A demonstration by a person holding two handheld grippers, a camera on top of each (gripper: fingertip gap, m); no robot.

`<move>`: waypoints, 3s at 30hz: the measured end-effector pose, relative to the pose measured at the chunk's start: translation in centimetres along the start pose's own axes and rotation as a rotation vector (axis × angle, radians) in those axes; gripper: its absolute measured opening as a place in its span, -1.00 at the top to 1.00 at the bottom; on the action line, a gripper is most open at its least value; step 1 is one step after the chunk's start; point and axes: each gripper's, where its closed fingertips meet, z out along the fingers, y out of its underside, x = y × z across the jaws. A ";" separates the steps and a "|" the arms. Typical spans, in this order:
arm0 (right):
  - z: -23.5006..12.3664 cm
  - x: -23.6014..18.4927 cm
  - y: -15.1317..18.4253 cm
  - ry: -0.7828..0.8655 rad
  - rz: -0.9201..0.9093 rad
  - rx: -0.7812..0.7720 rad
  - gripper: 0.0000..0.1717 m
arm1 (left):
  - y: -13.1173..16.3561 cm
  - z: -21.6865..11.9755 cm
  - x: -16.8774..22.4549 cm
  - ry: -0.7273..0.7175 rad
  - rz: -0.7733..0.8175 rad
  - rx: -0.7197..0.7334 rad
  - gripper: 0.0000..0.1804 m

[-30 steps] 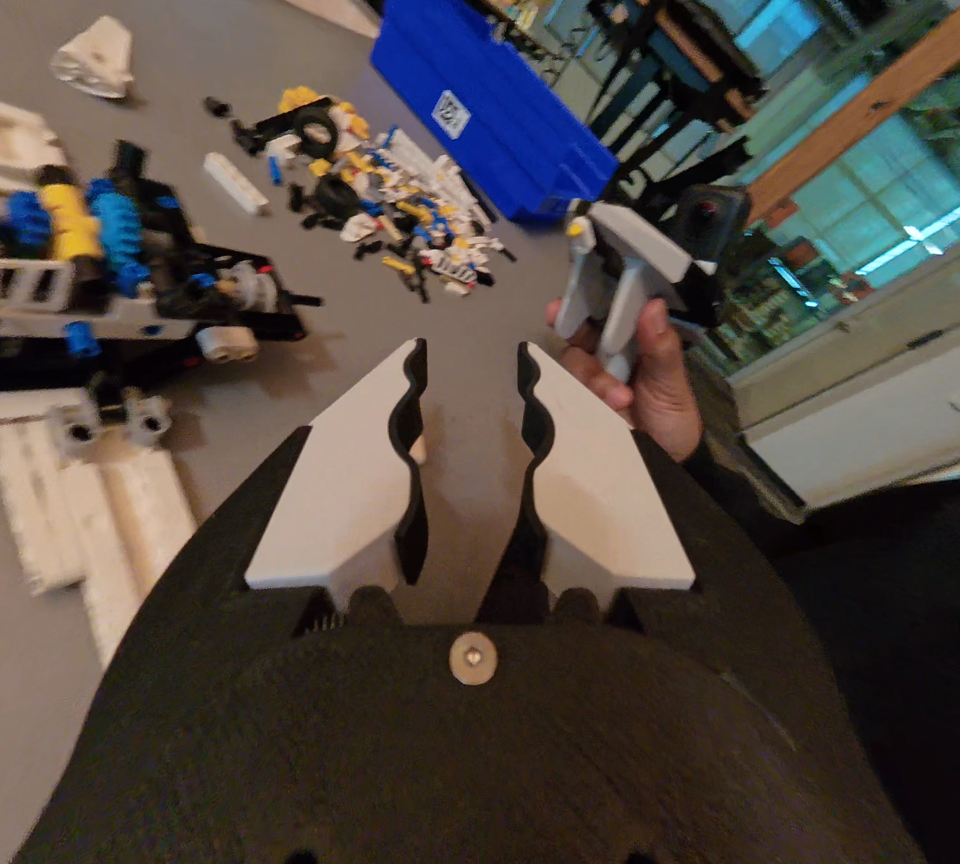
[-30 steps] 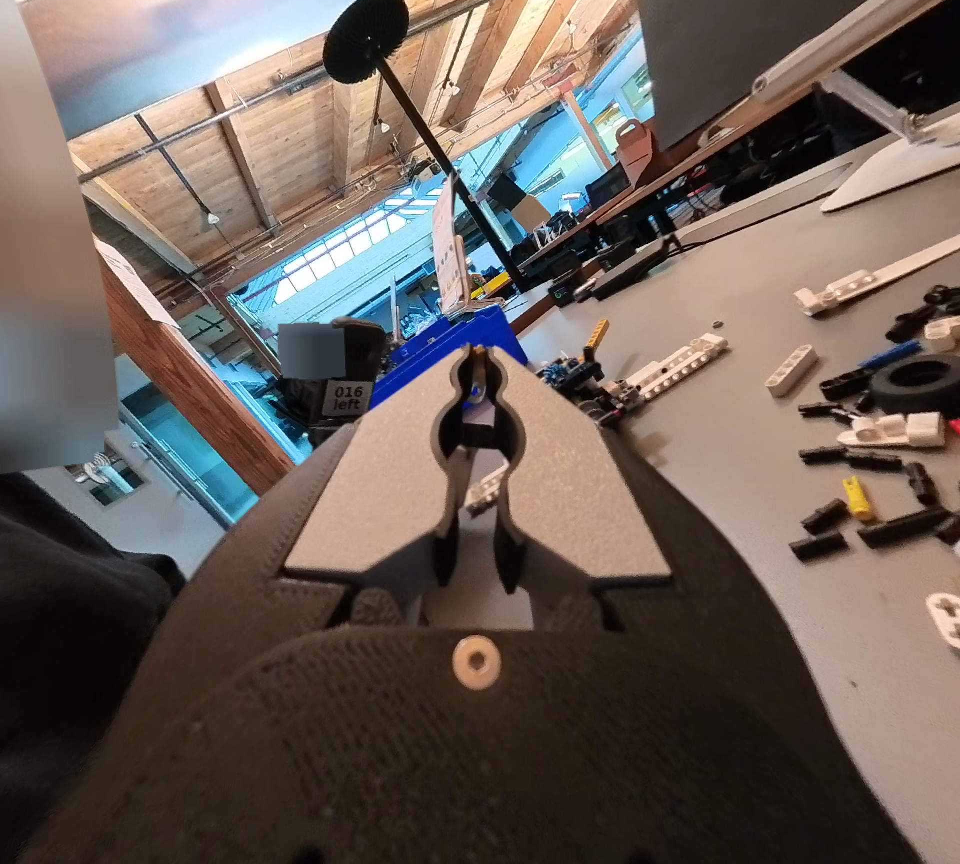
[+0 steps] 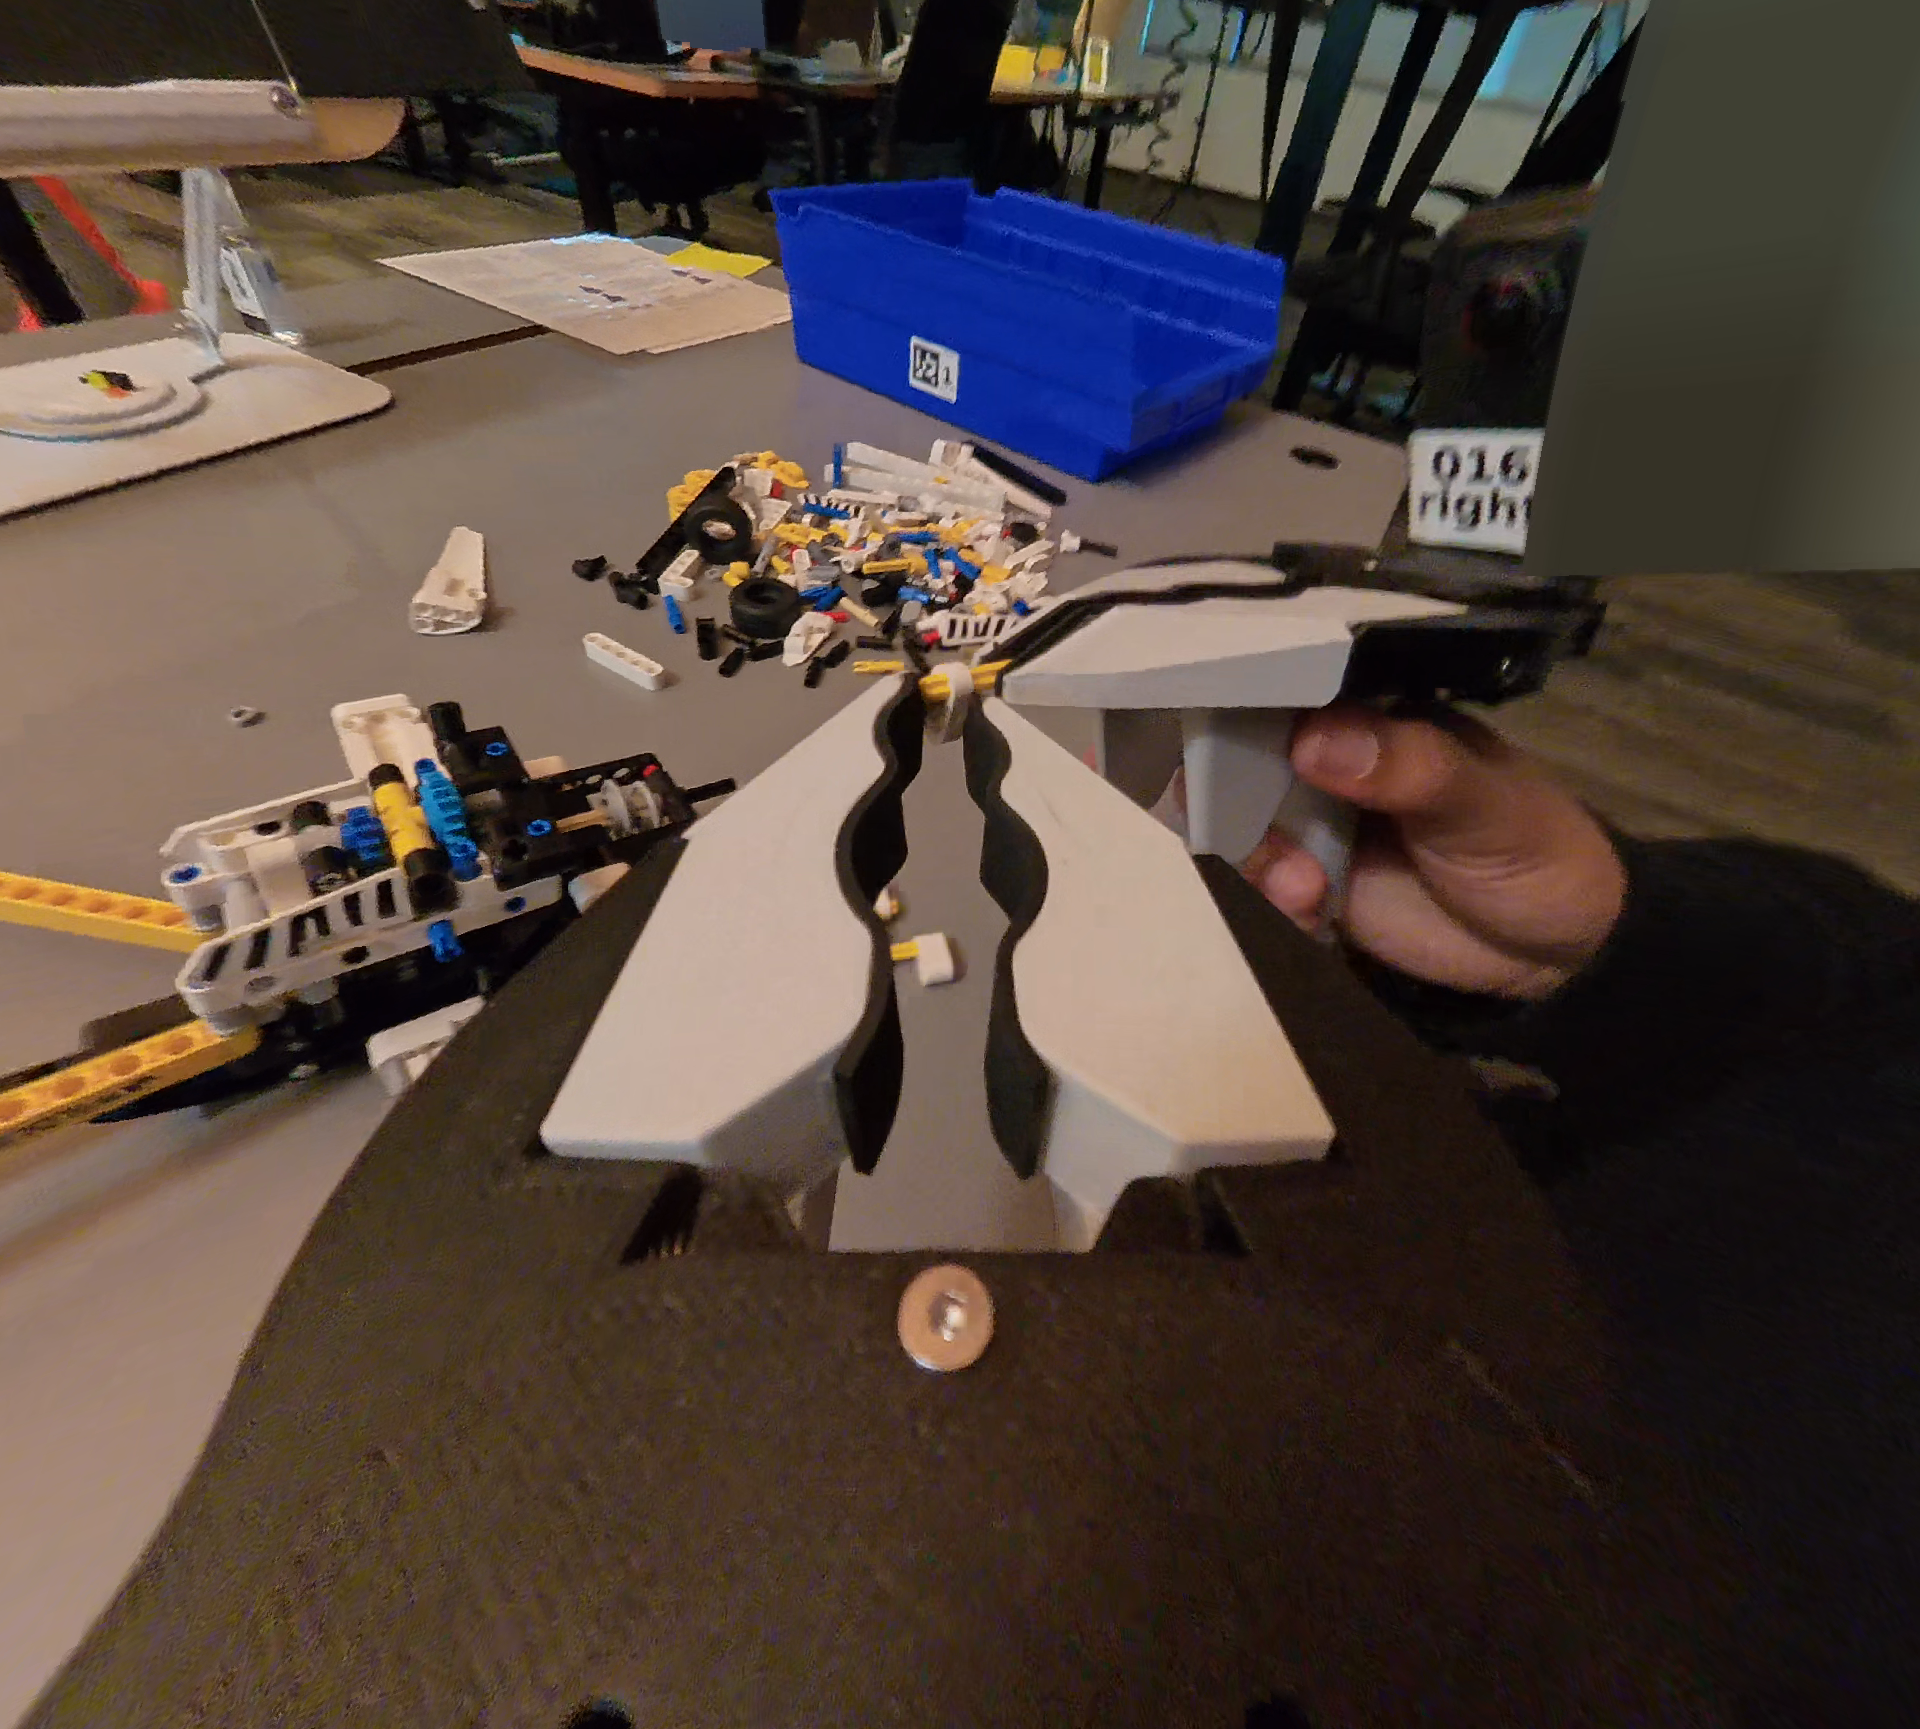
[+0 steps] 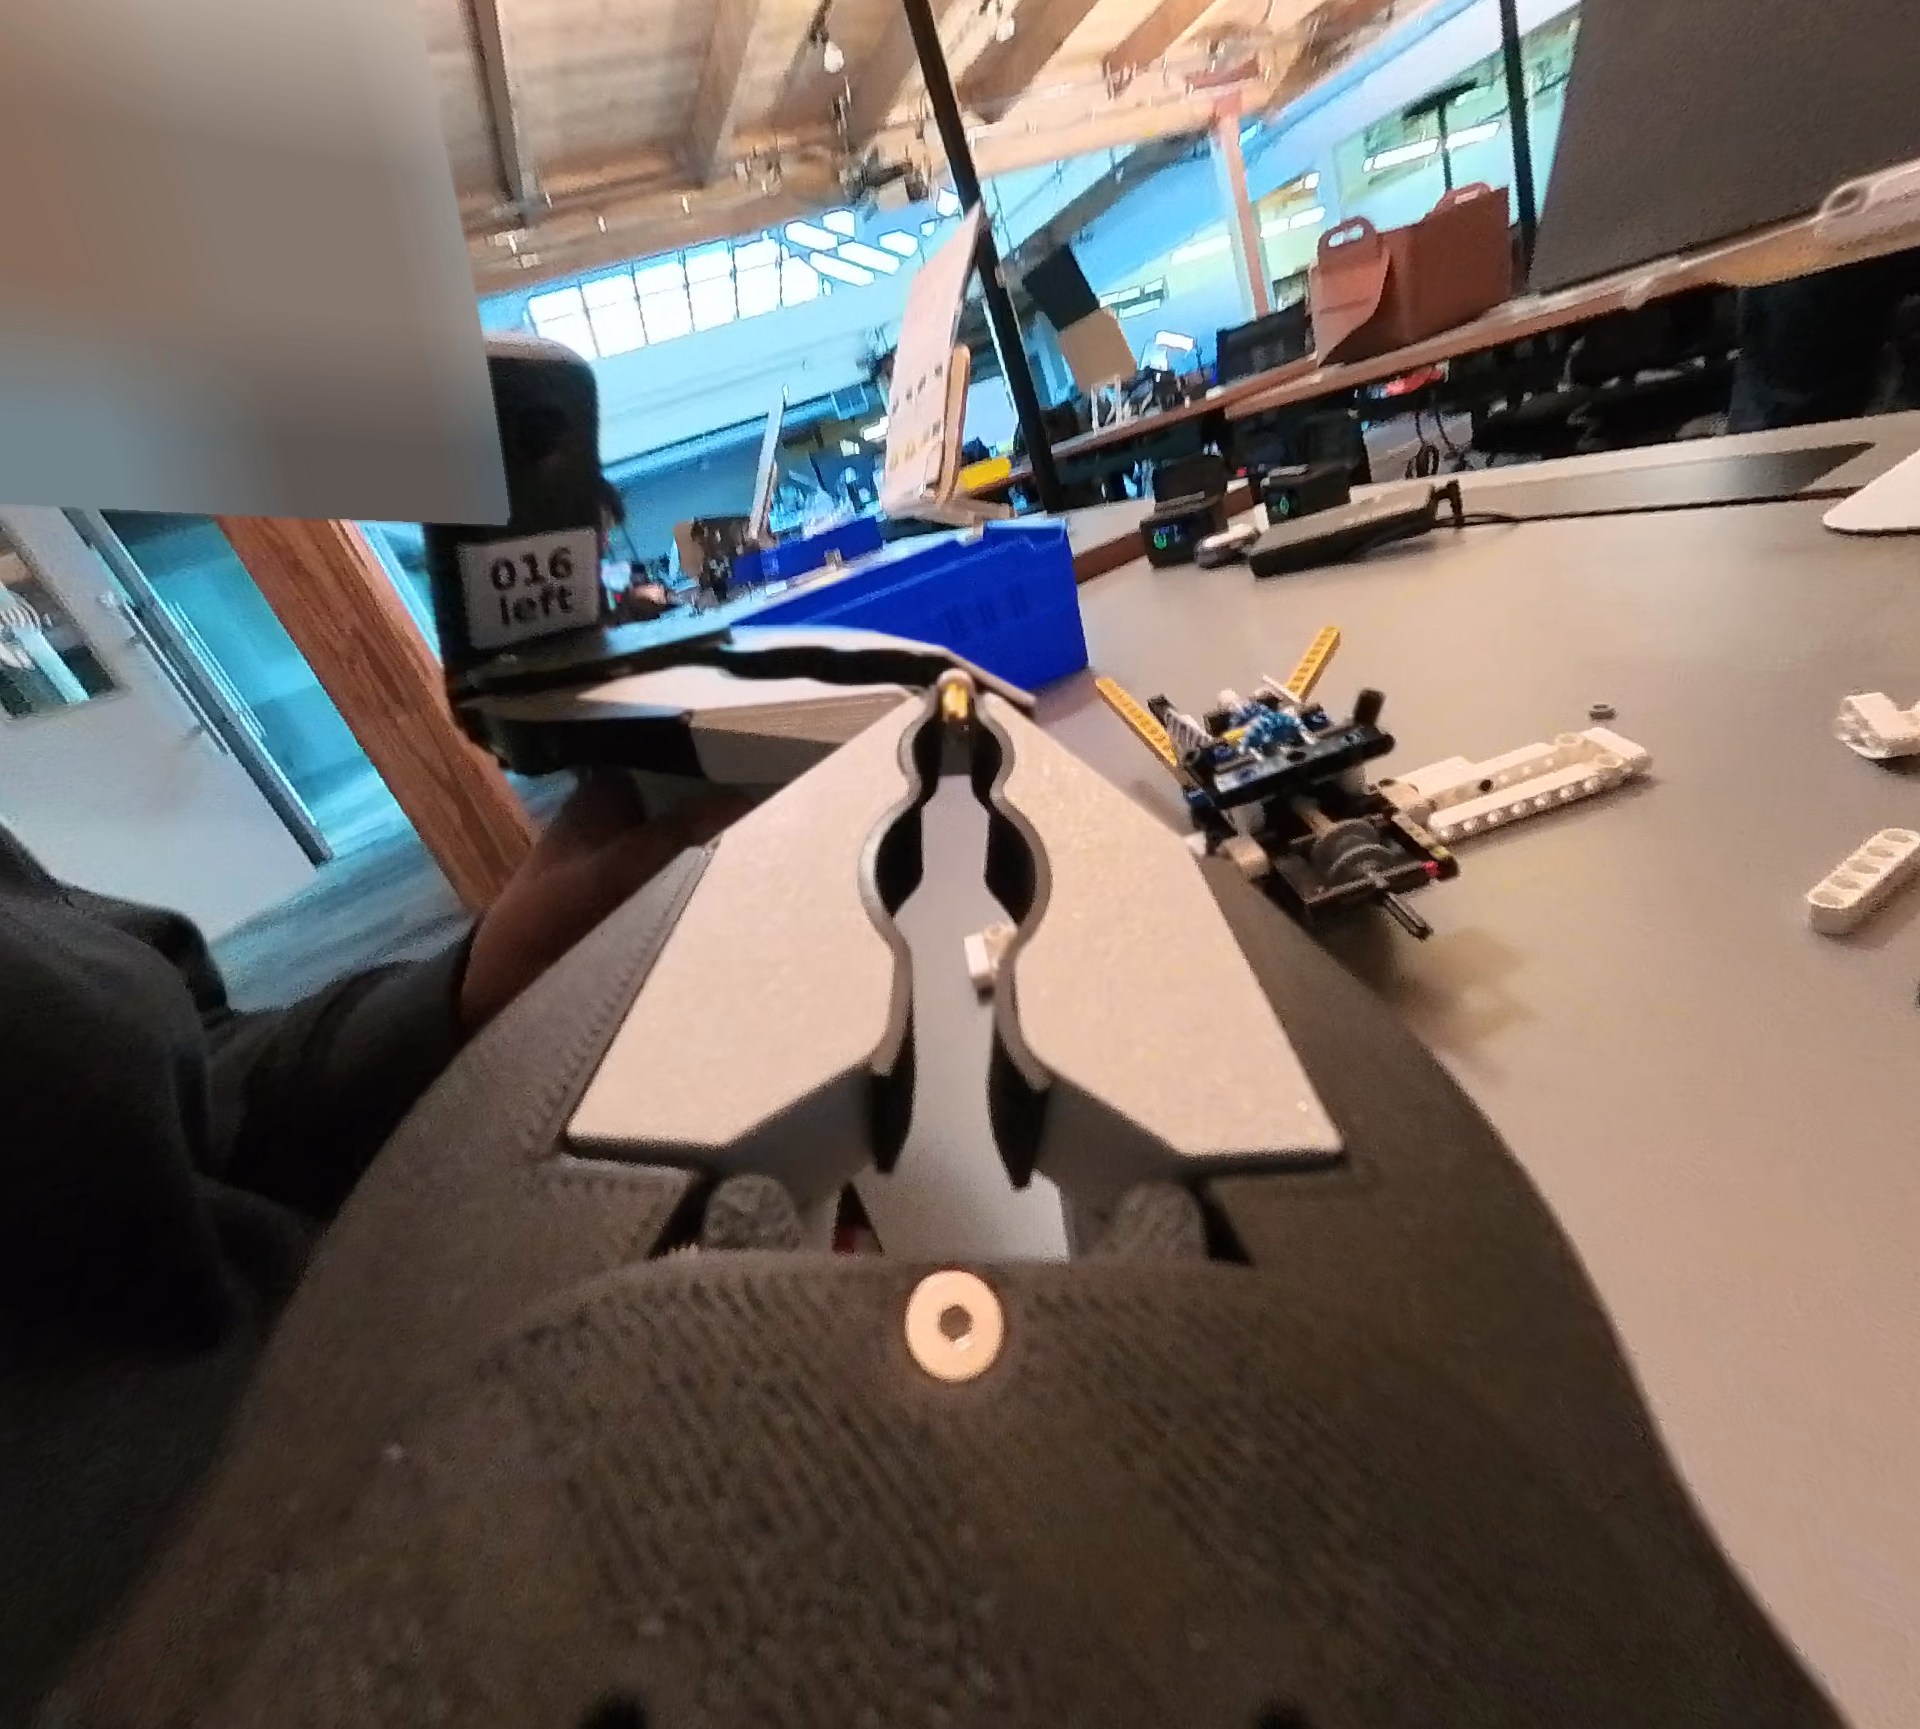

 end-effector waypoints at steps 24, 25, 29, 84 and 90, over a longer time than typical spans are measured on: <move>0.0 0.5 1.1 0.007 0.271 -0.019 0.99 | 0.9 0.0 -0.5 -0.103 0.211 -0.024 0.95; 0.0 0.5 1.0 0.007 0.280 -0.010 0.99 | 0.9 0.0 -0.5 -0.106 0.214 -0.024 0.96; 0.0 0.6 1.6 0.020 0.264 -0.053 0.98 | 1.8 0.0 -0.7 -0.131 0.235 -0.077 0.98; -15.4 14.3 -8.7 0.457 -0.083 0.217 0.91 | 2.7 17.7 -4.6 0.084 0.048 -0.621 0.58; -15.4 12.5 -9.0 0.363 -0.114 0.266 0.74 | -1.2 8.9 -5.3 0.014 0.075 -0.331 0.59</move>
